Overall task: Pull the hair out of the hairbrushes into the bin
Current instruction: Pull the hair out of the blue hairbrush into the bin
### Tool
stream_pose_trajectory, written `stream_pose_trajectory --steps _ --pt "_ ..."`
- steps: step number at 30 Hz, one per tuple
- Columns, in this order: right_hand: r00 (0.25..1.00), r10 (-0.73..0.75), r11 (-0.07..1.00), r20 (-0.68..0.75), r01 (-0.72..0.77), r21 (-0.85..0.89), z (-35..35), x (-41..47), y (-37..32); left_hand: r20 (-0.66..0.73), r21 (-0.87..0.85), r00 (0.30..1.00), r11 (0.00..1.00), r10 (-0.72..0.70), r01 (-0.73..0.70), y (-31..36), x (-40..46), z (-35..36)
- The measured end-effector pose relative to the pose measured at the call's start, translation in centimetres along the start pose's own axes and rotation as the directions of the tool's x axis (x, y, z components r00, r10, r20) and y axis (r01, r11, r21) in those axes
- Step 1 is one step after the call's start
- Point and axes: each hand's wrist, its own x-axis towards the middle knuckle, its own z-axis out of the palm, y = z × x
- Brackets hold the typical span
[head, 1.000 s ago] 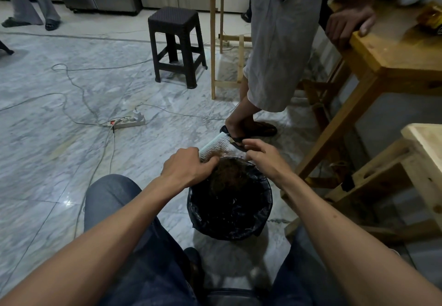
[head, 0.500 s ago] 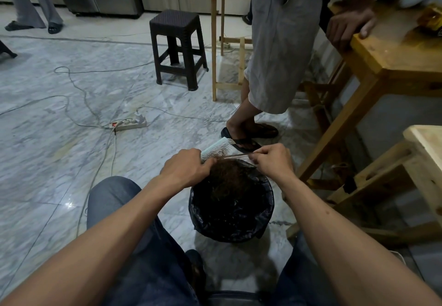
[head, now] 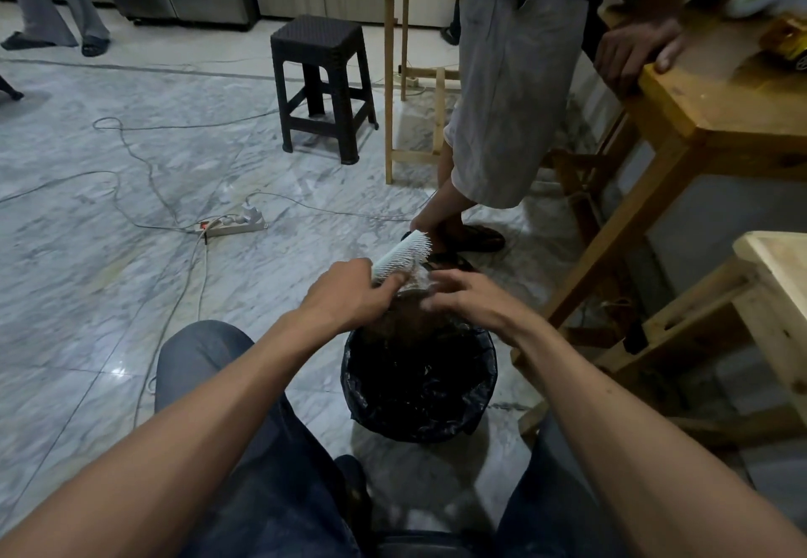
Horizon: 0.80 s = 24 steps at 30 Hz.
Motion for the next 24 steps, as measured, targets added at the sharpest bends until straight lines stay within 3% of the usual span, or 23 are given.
stream_pose_trajectory --steps 2,4,7,11,14,17,19,21,24 --pt "0.997 -0.067 0.998 -0.039 0.067 0.018 1.2 0.6 0.2 -0.004 -0.016 1.000 1.000 0.008 -0.008 0.4 0.1 0.3" --pt "0.976 -0.085 0.996 -0.199 0.080 -0.034 1.5 1.5 0.8 -0.038 -0.025 0.999 1.000 -0.009 0.008 0.4 0.1 0.1" --pt "0.928 -0.014 0.975 -0.373 -0.071 -0.213 0.3 2.1 2.4 -0.087 -0.056 0.995 0.997 -0.057 0.052 -0.4 -0.1 -1.0" --pt "0.900 0.078 0.940 -0.430 -0.210 -0.268 -0.7 1.7 4.2 -0.136 -0.084 0.985 0.992 -0.110 0.099 -1.1 0.1 -2.3" --pt "0.916 0.113 0.938 -0.386 -0.227 -0.263 -0.7 1.5 4.1 -0.113 -0.071 0.989 0.993 -0.098 0.090 -0.7 0.2 -2.0" --pt "0.987 0.100 0.965 -0.127 -0.127 -0.228 -0.5 1.0 2.6 -0.067 -0.061 0.995 0.996 -0.068 0.064 0.0 0.1 -1.4" --pt "0.998 0.069 0.996 -0.012 -0.069 -0.058 -0.4 0.7 1.2 -0.046 -0.057 0.997 0.997 -0.059 0.056 0.3 0.0 -1.2" --pt "1.000 0.026 0.997 -0.011 -0.026 0.073 -0.2 0.7 0.2 -0.022 -0.057 0.998 0.997 -0.060 0.059 0.6 -0.2 -1.1" --pt "0.996 -0.057 0.995 -0.063 0.062 0.079 0.2 0.9 -0.5 0.045 -0.097 0.998 0.994 -0.048 0.052 1.1 -0.6 -1.1"
